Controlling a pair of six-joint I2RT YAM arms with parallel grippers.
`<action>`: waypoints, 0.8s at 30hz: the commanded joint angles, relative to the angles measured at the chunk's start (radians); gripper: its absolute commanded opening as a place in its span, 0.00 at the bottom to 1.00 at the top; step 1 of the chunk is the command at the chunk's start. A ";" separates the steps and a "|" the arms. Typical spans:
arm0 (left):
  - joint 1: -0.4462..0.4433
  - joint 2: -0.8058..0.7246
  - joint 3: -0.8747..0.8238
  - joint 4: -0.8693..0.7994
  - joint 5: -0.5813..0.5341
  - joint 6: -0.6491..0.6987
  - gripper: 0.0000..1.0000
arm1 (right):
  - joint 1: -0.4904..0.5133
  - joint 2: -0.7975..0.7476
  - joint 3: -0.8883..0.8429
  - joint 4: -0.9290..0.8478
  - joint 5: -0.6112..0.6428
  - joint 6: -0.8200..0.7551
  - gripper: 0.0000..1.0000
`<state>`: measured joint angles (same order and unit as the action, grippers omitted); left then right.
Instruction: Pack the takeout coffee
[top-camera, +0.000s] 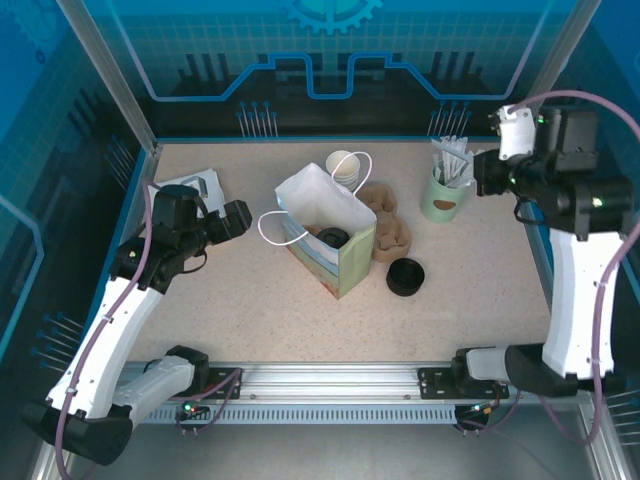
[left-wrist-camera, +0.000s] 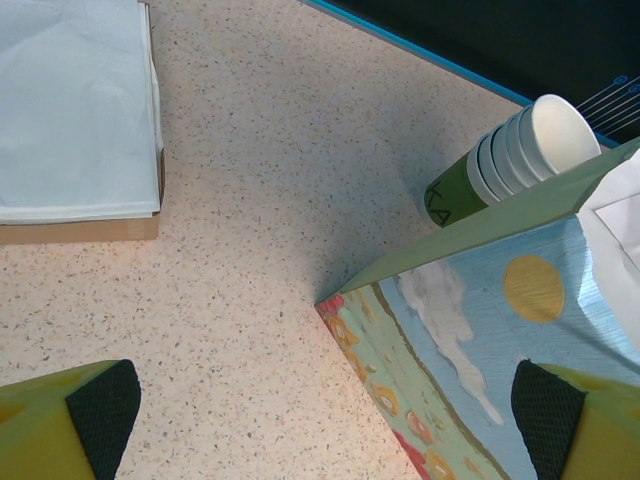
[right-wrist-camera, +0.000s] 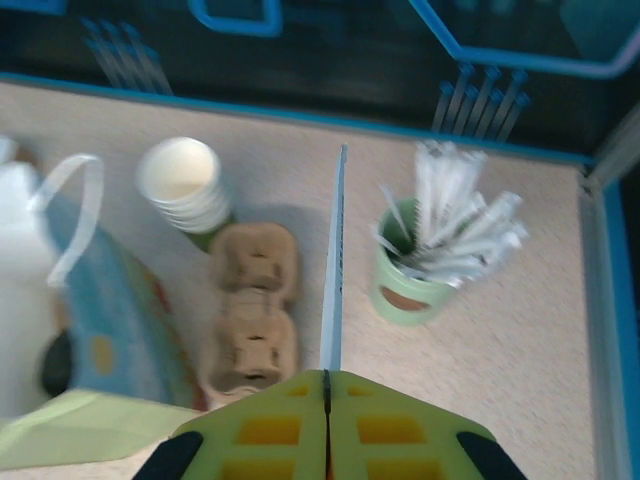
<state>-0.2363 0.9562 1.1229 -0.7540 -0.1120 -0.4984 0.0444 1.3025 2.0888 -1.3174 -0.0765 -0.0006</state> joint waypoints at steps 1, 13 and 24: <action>0.008 -0.019 -0.006 -0.004 0.007 -0.023 0.99 | 0.032 -0.028 0.035 -0.021 -0.210 0.015 0.07; 0.008 -0.028 -0.011 -0.033 0.002 -0.063 0.99 | 0.316 -0.041 -0.038 0.025 -0.313 0.073 0.06; 0.008 -0.037 -0.009 -0.050 -0.009 -0.050 0.99 | 0.548 0.217 0.042 -0.022 -0.026 0.045 0.06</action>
<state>-0.2363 0.9394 1.1225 -0.7811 -0.1093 -0.5503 0.5587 1.4708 2.0804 -1.3140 -0.1967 0.0544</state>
